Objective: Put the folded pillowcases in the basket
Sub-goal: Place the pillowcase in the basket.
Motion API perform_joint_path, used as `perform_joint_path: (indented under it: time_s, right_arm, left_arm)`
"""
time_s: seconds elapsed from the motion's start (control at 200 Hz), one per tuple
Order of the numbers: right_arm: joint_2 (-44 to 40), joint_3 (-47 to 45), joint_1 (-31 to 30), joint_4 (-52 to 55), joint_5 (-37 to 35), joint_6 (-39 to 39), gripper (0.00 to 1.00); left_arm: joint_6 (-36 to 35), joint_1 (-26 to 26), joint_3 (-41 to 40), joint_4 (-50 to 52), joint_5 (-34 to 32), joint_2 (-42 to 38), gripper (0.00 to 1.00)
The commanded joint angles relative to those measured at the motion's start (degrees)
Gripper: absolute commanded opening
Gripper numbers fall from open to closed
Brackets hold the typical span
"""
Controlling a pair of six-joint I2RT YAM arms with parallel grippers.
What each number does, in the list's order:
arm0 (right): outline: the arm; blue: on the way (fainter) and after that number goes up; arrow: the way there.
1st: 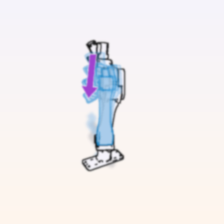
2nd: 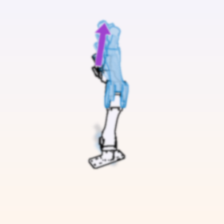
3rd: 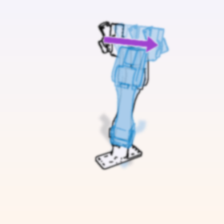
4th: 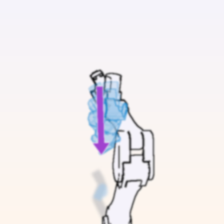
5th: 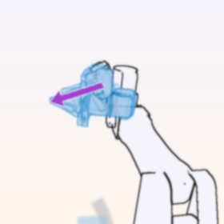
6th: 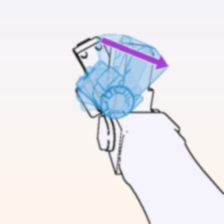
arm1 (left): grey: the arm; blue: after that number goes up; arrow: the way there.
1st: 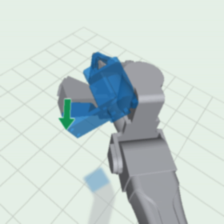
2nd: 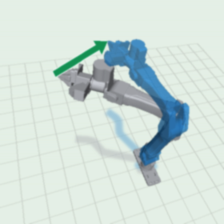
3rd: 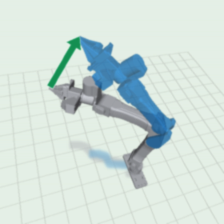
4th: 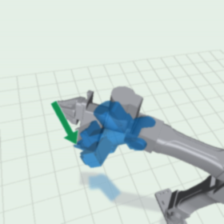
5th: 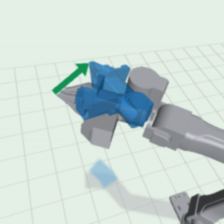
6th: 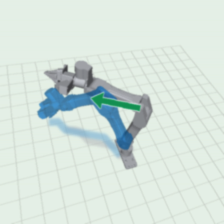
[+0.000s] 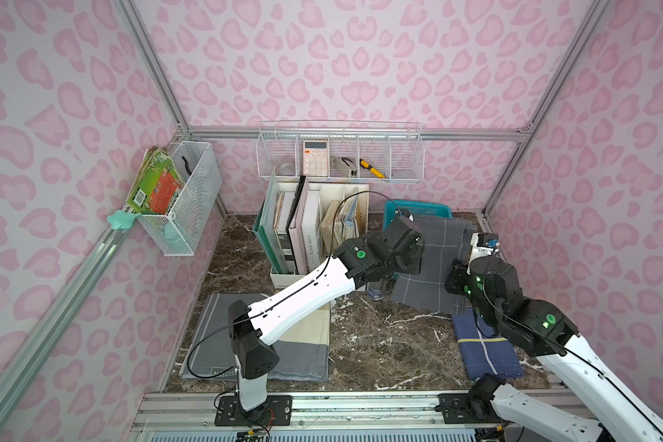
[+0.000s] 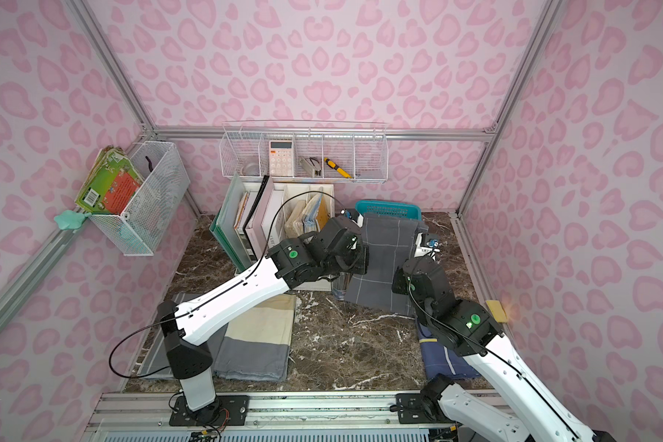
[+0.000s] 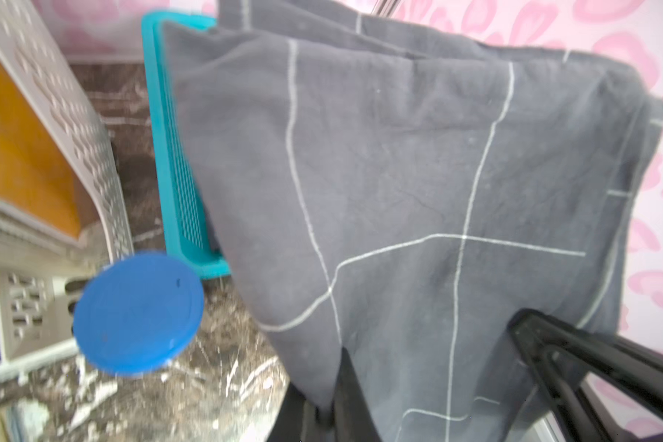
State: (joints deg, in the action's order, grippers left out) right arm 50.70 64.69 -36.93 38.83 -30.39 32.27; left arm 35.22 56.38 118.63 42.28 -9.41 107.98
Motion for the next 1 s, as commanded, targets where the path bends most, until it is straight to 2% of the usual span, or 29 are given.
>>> perform_joint_path:
  time_s: [0.0, 0.1, 0.175, 0.285, 0.44, 0.565, 0.735, 0.995]
  right_arm:
    - [3.7, 2.5, 5.6, -6.6, 6.0, -5.4, 0.0]
    - [7.8, 4.7, 11.1, -9.2, 11.8, -6.7, 0.0]
    - [10.7, 6.0, 14.2, -11.0, 14.1, -7.1, 0.0]
    - [15.0, 6.7, 17.8, -14.0, 17.3, -6.8, 0.0]
    - [21.3, 7.5, 21.0, -17.9, 20.6, -4.8, 0.0]
    - [24.4, 7.5, 22.7, -20.9, 20.8, -4.8, 0.0]
    - [29.1, 7.9, 25.5, -25.1, 24.7, -5.5, 0.0]
    - [35.6, 8.5, 27.0, -29.2, 25.9, -6.2, 0.0]
  left_arm:
    - [-4.1, -0.9, 8.9, 5.3, -0.4, 5.2, 0.0]
    - [-4.6, -2.4, 21.6, 12.3, -2.2, 12.4, 0.0]
    - [-4.4, -4.2, 26.4, 13.1, -0.6, 15.9, 0.0]
    - [-3.9, -6.6, 26.0, 8.5, 2.3, 17.4, 0.0]
    - [-8.2, -8.0, 23.1, -3.4, 4.6, 19.6, 0.0]
    - [-8.2, -10.7, 23.5, -8.7, 8.1, 22.5, 0.0]
    - [-9.0, -13.5, 24.2, -13.3, 10.5, 26.3, 0.0]
    - [-9.6, -15.5, 25.2, -16.0, 13.4, 31.5, 0.0]
